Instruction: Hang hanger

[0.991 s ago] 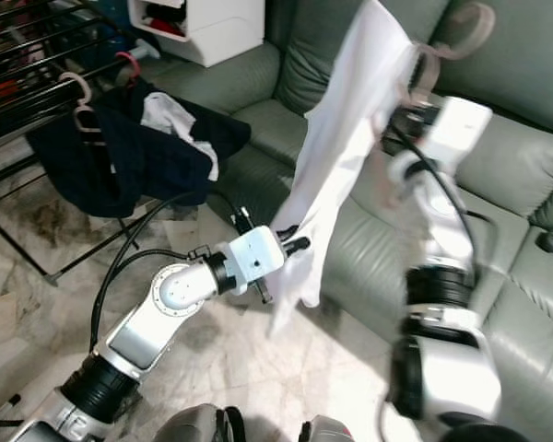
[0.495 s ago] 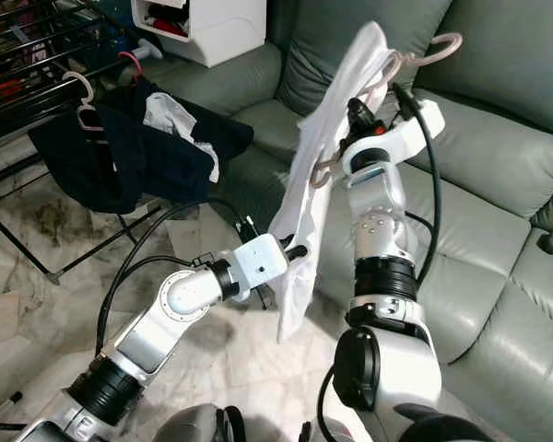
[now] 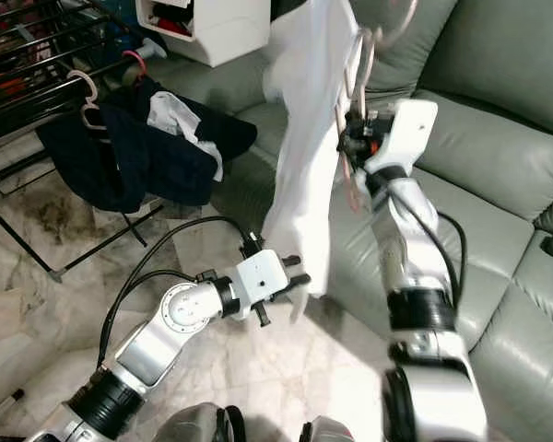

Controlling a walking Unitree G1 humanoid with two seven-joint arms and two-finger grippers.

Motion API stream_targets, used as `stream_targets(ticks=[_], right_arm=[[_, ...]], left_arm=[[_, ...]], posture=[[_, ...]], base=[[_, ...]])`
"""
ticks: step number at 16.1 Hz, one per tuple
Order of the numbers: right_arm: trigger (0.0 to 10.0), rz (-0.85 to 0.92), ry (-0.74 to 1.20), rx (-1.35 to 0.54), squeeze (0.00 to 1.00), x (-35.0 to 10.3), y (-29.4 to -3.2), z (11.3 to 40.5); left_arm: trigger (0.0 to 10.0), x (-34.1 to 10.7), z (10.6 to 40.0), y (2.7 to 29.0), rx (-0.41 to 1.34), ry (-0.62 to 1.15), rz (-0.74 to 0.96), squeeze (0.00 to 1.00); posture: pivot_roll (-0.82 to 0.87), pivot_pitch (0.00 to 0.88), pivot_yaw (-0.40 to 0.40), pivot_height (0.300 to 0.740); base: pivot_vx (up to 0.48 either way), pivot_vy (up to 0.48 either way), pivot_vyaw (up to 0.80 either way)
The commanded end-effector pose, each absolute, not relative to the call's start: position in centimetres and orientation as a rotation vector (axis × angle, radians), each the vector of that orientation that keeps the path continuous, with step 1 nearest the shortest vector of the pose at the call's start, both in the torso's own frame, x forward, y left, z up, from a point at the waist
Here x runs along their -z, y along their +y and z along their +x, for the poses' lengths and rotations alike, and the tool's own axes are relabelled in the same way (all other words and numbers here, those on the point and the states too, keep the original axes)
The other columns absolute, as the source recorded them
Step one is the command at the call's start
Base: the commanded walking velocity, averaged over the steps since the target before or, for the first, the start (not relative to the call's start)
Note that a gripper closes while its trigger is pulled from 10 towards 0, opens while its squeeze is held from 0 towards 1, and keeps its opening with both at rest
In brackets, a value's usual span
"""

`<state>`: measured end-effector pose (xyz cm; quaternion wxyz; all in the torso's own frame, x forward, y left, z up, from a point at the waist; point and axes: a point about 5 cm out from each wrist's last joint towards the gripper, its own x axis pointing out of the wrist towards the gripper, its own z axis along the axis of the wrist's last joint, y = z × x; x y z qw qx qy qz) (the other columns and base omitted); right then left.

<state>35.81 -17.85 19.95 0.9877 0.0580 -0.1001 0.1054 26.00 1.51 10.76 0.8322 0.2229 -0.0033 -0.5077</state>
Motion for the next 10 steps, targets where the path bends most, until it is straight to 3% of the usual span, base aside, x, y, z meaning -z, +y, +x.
stream_targets(ticks=[1,4,5,10], right_arm=[[10.0,0.043,-0.309,-0.263,0.0,-22.0,-17.4,35.2],[10.0,-0.053,-0.281,-0.322,0.0,-19.9,-18.1,33.7],[10.0,-0.087,-0.265,-0.385,0.0,-18.7,-18.4,32.4],[10.0,-0.19,-0.205,-0.523,0.0,-15.9,-19.8,29.0]], left_arm=[[10.0,-11.2,25.9,1.6,1.085,-0.019,0.472,1.0],[10.0,-11.1,26.2,3.2,1.072,-0.024,0.5,1.0],[10.0,-10.8,26.8,5.1,1.017,-0.015,0.539,1.0],[10.0,-12.0,29.5,9.4,0.844,-0.066,0.634,1.0]], posture=[[-0.1,0.027,0.026,0.74],[-0.09,0.026,0.03,0.74],[-0.09,0.025,0.029,0.74],[-0.09,0.019,0.029,0.74]], base=[[0.0,0.0,0.0],[0.0,0.0,0.0],[0.0,0.0,0.0],[0.0,0.0,0.0]])
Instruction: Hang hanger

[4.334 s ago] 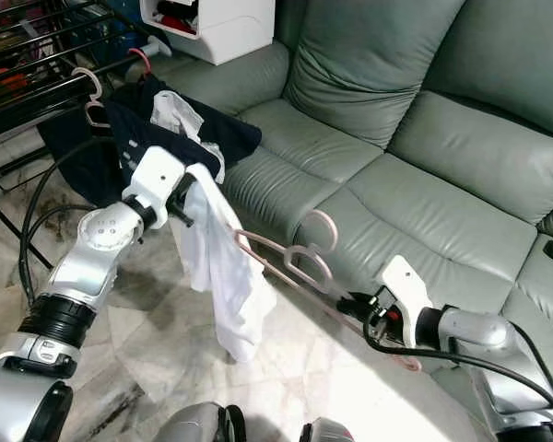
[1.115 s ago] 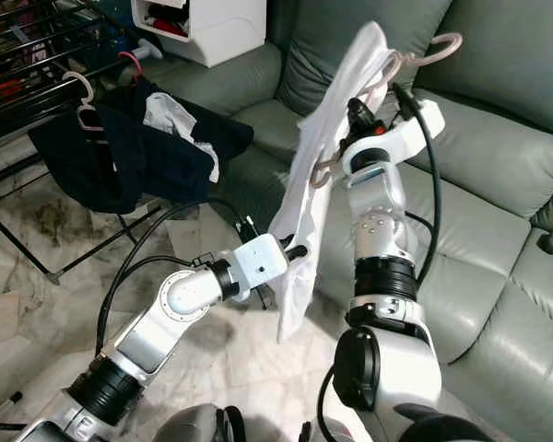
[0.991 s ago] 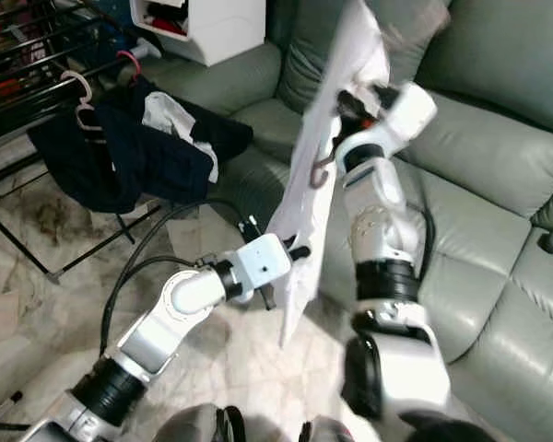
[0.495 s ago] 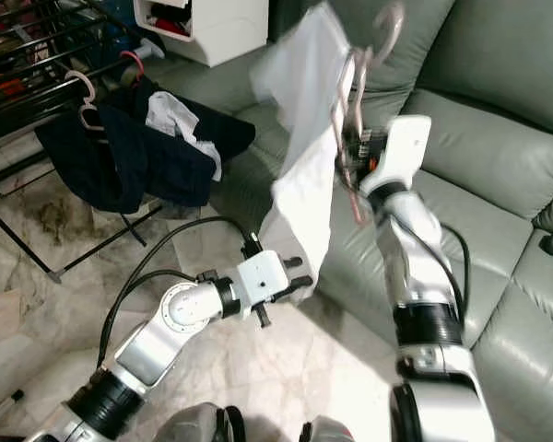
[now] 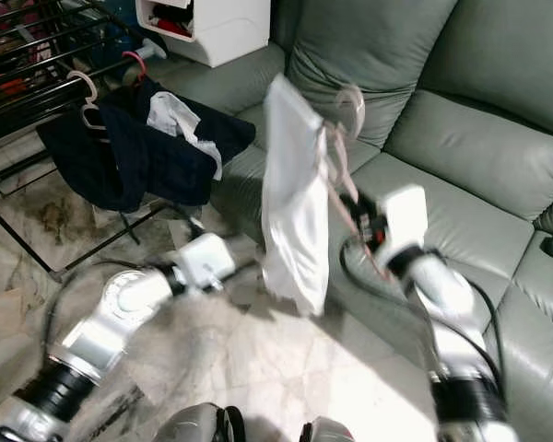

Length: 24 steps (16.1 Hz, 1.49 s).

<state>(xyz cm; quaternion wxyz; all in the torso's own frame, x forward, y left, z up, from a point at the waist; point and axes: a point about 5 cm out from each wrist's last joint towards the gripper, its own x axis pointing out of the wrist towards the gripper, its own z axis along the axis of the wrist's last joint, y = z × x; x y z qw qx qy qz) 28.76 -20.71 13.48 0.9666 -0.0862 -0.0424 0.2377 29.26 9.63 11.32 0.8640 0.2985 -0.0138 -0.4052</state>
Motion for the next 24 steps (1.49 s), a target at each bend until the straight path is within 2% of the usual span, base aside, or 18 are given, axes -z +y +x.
stream_targets(ticks=[1,7,10,17,18,19,20,21,24], right_arm=[[10.0,-0.191,-0.143,-0.6,0.0,-15.1,-20.1,27.8],[10.0,-0.263,0.051,-0.842,0.0,-13.0,-22.2,25.1],[10.0,-0.285,0.091,-0.971,0.0,-13.3,-22.0,25.0],[10.0,-0.301,0.141,-1.186,0.0,-13.6,-20.7,24.7],[10.0,-0.318,0.146,-1.201,0.0,-13.6,-20.7,24.7],[10.0,-0.343,0.142,-1.21,0.0,-13.6,-20.7,24.9],[10.0,-0.365,0.136,-1.213,0.0,-13.7,-20.6,24.9],[10.0,-0.392,0.125,-1.216,0.0,-13.8,-20.6,25.1],[10.0,-0.447,0.085,-1.218,0.0,-14.1,-20.2,25.5]], left_arm=[[10.0,-12.6,30.1,10.4,0.806,-0.097,0.651,1.0],[10.0,-12.7,30.1,12.9,0.809,-0.192,0.812,1.0],[10.0,-11.3,29.7,13.7,0.874,-0.174,0.907,1.0],[10.0,-11.3,30.6,13.6,0.925,-0.193,0.949,1.0],[10.0,-11.4,30.8,13.5,0.942,-0.187,0.944,0.84],[10.0,-11.3,30.8,13.4,0.978,-0.168,0.933,0.02],[9.0,-11.1,30.7,13.4,1.008,-0.15,0.918,0.0],[0.0,-10.9,30.6,13.5,1.04,-0.139,0.925,0.0],[0.0,-10.3,30.9,14.1,1.099,-0.075,0.972,0.0]], posture=[[-0.09,0.019,0.029,0.74],[-0.1,0.026,0.031,0.74],[-0.1,0.03,0.028,0.74],[-0.09,0.03,0.027,0.74],[-0.09,0.027,0.024,0.74],[-0.09,0.027,0.024,0.74],[-0.09,0.027,0.024,0.74],[-0.1,0.025,0.023,0.74],[-0.1,0.022,0.023,0.74]], base=[[0.0,0.0,0.0],[0.0,0.0,0.0],[0.0,0.0,0.0],[0.0,0.0,0.0],[0.0,0.0,0.0],[0.0,0.0,0.0],[0.0,0.0,0.0],[0.0,0.0,0.0],[0.0,0.0,0.0]])
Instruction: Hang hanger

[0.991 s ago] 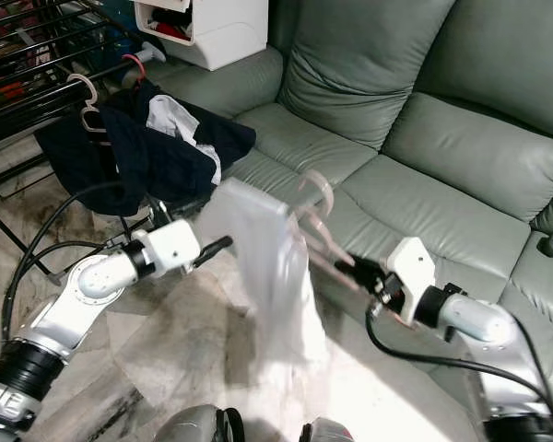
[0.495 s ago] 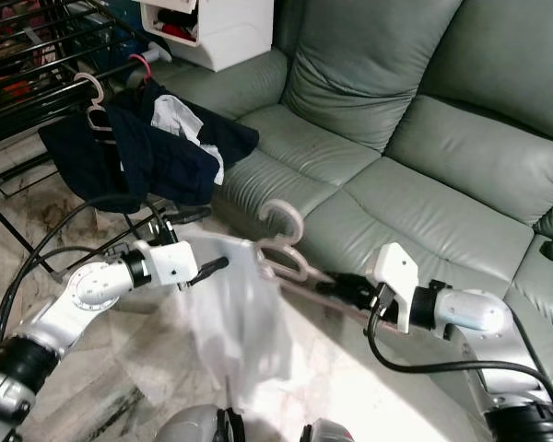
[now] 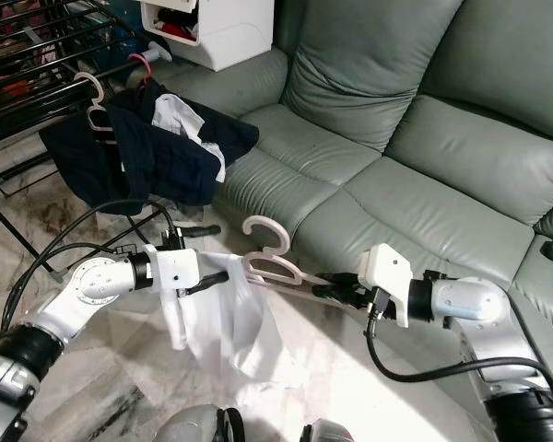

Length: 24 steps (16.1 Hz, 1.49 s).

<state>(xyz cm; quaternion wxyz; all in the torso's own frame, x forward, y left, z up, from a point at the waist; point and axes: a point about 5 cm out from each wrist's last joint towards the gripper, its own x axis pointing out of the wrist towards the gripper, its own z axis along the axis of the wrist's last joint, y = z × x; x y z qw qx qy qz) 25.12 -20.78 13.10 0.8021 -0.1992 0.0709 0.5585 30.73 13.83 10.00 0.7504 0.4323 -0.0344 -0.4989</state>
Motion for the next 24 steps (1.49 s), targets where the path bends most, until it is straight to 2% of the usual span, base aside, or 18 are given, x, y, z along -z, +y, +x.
stream_targets(ticks=[1,11,24], right_arm=[[10.0,-0.464,0.085,-1.223,0.0,-14.0,-20.2,25.4],[10.0,-0.537,0.041,-1.214,0.0,-13.2,-19.6,25.5],[10.0,-0.574,0.004,-1.221,0.0,-12.7,-18.9,25.9]], left_arm=[[0.0,-10.3,31.1,14.4,1.113,-0.053,0.982,0.0],[0.0,-10.0,32.0,15.6,1.204,0.09,1.016,0.0],[0.0,-10.0,32.1,14.9,1.256,0.099,0.983,0.0]], posture=[[-0.1,0.022,0.023,0.74],[-0.09,0.016,0.033,0.74],[-0.09,0.019,0.029,0.74]], base=[[0.0,0.0,0.0],[0.0,0.0,0.0],[0.0,0.0,0.0]])
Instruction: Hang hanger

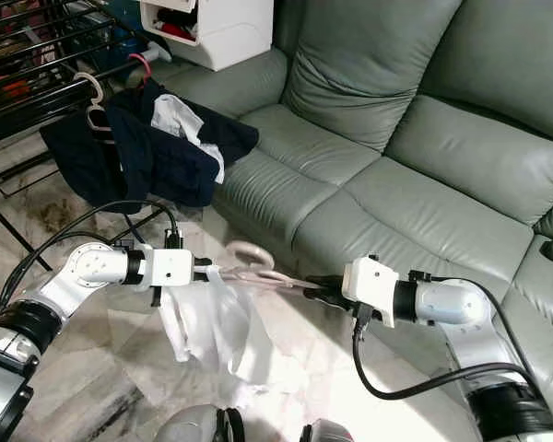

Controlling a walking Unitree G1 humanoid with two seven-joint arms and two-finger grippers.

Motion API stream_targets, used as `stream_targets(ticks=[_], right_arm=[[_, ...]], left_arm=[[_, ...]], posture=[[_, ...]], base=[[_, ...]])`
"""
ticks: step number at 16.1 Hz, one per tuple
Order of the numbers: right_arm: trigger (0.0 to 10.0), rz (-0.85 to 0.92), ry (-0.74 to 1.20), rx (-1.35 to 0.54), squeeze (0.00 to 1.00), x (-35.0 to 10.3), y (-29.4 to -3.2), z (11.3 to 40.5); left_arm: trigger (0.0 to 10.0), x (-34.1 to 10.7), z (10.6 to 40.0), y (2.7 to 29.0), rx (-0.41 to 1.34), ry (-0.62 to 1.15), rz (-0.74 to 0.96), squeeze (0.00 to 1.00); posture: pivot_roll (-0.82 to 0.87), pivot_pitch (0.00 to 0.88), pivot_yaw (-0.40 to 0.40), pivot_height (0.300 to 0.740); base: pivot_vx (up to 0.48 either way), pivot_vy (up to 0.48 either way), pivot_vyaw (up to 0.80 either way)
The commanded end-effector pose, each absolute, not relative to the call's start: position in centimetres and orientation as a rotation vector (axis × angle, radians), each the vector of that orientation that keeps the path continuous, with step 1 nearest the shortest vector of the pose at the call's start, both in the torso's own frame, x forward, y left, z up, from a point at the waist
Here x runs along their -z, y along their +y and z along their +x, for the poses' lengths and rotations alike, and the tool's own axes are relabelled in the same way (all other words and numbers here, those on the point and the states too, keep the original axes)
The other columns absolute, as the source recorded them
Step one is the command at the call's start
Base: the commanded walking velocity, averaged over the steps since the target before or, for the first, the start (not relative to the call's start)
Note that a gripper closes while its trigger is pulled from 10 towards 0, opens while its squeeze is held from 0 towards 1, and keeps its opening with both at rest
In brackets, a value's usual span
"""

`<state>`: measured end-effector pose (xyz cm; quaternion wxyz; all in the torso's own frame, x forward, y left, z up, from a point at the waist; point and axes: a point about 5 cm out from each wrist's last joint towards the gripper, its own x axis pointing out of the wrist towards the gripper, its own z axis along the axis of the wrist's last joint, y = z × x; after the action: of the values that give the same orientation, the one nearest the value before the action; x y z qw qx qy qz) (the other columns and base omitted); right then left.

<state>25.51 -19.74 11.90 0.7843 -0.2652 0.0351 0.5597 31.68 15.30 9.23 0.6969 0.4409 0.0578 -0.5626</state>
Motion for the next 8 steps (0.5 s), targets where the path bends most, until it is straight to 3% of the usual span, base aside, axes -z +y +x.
stream_targets(ticks=[1,4,5,8], right_arm=[[10.0,-0.573,0.001,-1.218,0.0,-12.75,-18.84,25.89],[10.0,-0.584,-0.004,-1.214,0.0,-12.57,-18.72,26.01],[10.0,-0.549,0.023,-1.23,1.0,-12.46,-18.55,26.06],[10.0,-0.519,0.058,-1.245,1.0,-12.46,-18.55,26.03]], left_arm=[[0.0,-10.0,32.14,14.83,1.256,0.098,0.982,0.0],[0.0,-9.95,32.13,14.81,1.258,0.104,0.968,0.0],[0.0,-9.78,32.05,14.87,1.26,0.114,0.958,0.0],[0.0,-9.57,31.93,15.19,1.252,0.127,0.964,0.0]], posture=[[-0.09,0.02,0.028,0.74],[-0.09,0.021,0.027,0.74],[-0.09,0.021,0.027,0.74],[-0.09,0.02,0.027,0.74]], base=[[0.0,0.0,0.0],[0.0,0.0,0.0],[0.0,0.0,0.0],[0.0,0.0,0.0]])
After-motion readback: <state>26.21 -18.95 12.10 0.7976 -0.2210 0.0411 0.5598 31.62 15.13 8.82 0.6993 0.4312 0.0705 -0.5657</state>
